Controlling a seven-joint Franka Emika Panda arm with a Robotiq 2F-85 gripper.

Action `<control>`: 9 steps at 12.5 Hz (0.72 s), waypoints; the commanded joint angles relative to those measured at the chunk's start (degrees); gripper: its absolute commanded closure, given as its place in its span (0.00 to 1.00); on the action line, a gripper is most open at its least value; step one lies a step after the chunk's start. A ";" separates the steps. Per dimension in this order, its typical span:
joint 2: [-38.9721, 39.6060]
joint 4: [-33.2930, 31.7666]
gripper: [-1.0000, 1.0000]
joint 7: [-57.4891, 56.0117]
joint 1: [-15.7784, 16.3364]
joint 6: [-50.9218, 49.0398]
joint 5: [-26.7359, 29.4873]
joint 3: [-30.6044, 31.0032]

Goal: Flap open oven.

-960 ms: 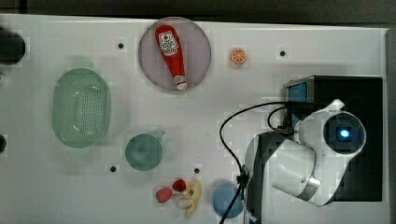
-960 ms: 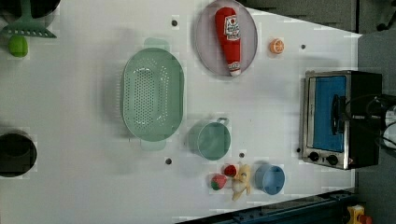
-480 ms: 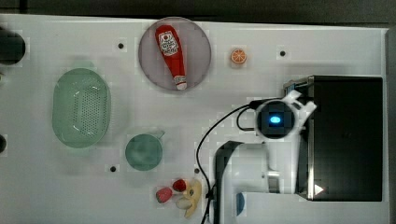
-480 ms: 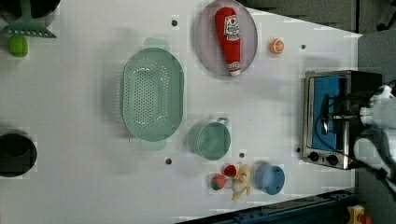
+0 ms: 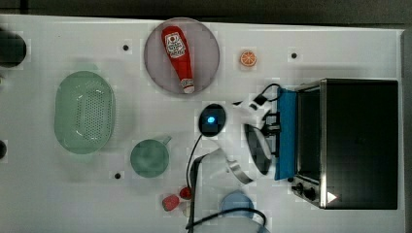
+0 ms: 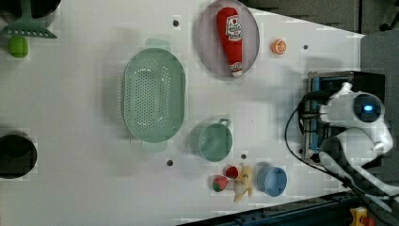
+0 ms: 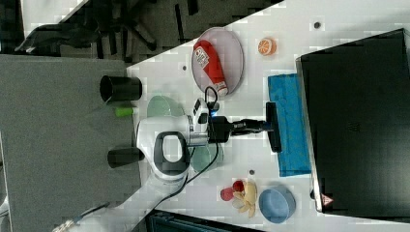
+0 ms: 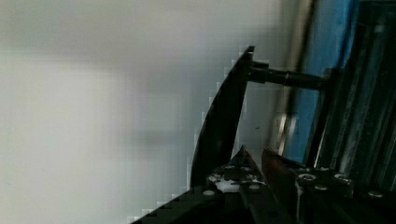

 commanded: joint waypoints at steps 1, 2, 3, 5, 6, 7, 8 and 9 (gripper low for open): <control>3.43 -0.06 0.83 17.98 3.53 -2.11 -4.98 0.92; 4.71 0.38 0.83 22.09 4.60 -3.48 -7.60 1.16; 5.99 0.82 0.83 25.40 5.82 -4.96 -9.72 1.24; 8.71 2.03 0.83 30.04 7.78 -6.55 -11.18 1.24; 10.30 2.74 0.83 30.17 8.26 -6.60 -11.19 1.23; 11.88 3.48 0.83 30.16 8.49 -6.28 -11.14 1.23; 13.08 4.14 0.83 30.17 8.53 -5.75 -11.09 1.23; 13.80 4.50 0.83 30.16 8.51 -5.05 -11.09 1.16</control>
